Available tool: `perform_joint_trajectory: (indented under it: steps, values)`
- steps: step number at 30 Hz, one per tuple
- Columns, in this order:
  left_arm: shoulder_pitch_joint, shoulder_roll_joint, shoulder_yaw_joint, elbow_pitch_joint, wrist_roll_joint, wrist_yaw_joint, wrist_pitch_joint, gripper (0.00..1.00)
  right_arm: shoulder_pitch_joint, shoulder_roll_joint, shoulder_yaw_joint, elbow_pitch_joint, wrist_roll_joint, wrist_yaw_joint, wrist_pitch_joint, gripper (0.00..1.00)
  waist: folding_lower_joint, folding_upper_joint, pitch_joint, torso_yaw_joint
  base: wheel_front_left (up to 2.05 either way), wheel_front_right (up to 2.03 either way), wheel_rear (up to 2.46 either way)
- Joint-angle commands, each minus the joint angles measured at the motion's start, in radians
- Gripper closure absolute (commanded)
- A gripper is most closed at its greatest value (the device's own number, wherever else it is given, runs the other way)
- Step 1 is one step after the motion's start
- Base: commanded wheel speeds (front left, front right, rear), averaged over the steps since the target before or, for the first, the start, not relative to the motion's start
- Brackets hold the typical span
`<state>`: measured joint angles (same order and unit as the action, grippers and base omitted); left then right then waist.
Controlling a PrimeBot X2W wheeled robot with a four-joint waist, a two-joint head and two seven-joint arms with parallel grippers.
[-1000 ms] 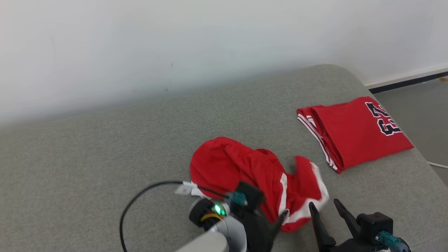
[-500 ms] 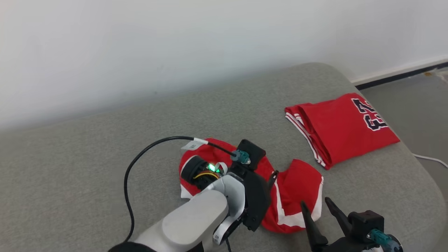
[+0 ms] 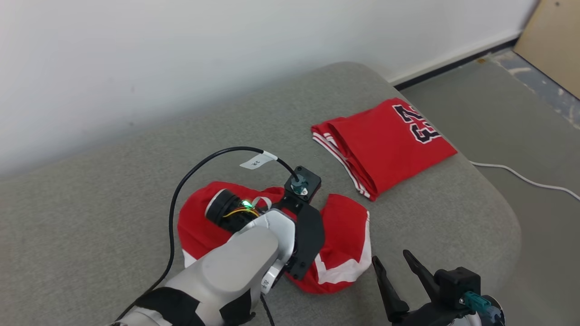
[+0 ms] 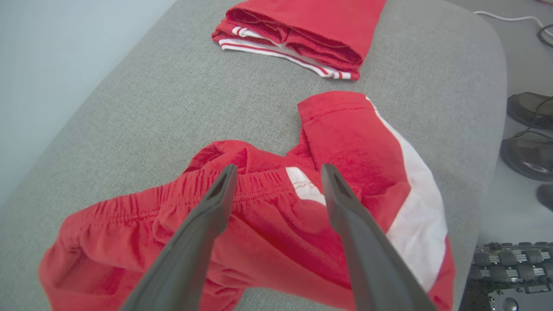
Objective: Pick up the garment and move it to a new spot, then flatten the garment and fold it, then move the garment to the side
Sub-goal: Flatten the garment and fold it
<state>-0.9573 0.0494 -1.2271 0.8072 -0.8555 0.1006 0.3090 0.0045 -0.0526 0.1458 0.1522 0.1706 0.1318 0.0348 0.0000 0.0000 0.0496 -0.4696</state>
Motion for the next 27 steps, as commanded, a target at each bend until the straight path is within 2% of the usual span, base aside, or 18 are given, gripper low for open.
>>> perform_joint_trajectory:
  steps: [1,8,9,11,17,22,25,26,27]
  values:
    - [-0.009,0.002,-0.011,0.033,-0.003,0.013,0.027,0.00,-0.015,0.002,0.002,0.007,0.007,-0.002,-0.010,0.00,0.0000,0.0000,0.040,-0.054,0.00,0.00,0.00]
    - [0.007,0.002,-0.035,0.101,-0.017,0.005,0.137,0.00,-0.022,0.003,-0.008,0.026,0.012,-0.002,-0.028,0.00,0.0000,0.0000,0.062,-0.055,0.00,0.00,0.00]
    - [0.008,0.002,-0.038,0.099,-0.013,-0.002,0.138,0.97,-0.024,0.003,-0.009,0.029,0.012,-0.002,-0.029,0.00,0.0000,0.0000,0.064,-0.049,0.00,0.00,0.00]
    - [0.009,0.001,-0.040,0.095,-0.009,-0.005,0.137,1.00,-0.025,0.003,-0.013,0.029,0.011,-0.002,-0.031,0.00,0.0000,0.0000,0.064,-0.039,0.00,0.00,0.00]
    - [0.007,0.002,-0.033,0.068,-0.026,0.004,0.050,1.00,-0.028,0.003,-0.021,0.027,-0.002,-0.002,-0.030,0.00,0.0000,0.0000,0.052,0.033,0.00,0.00,0.00]
    - [0.007,0.001,-0.029,0.053,-0.046,-0.008,-0.008,1.00,-0.020,0.001,-0.020,0.020,-0.012,-0.002,-0.019,0.00,0.0000,0.0000,0.030,0.100,0.00,0.00,0.00]
    - [-0.017,0.001,-0.035,0.045,-0.020,-0.013,-0.032,1.00,-0.021,0.000,-0.013,0.016,-0.014,-0.002,-0.013,0.00,0.0000,0.0000,0.019,0.121,0.00,0.00,0.00]
    - [-0.027,0.001,-0.039,0.042,-0.009,-0.023,-0.038,0.71,-0.023,0.000,-0.009,0.015,-0.014,-0.002,-0.010,0.00,0.0000,0.0000,0.018,0.123,0.00,0.00,0.00]
    - [-0.031,0.001,-0.041,0.042,-0.004,-0.026,-0.042,0.00,-0.026,0.000,-0.006,0.014,-0.012,-0.002,-0.010,0.00,0.0000,0.0000,0.016,0.124,0.00,0.00,0.00]
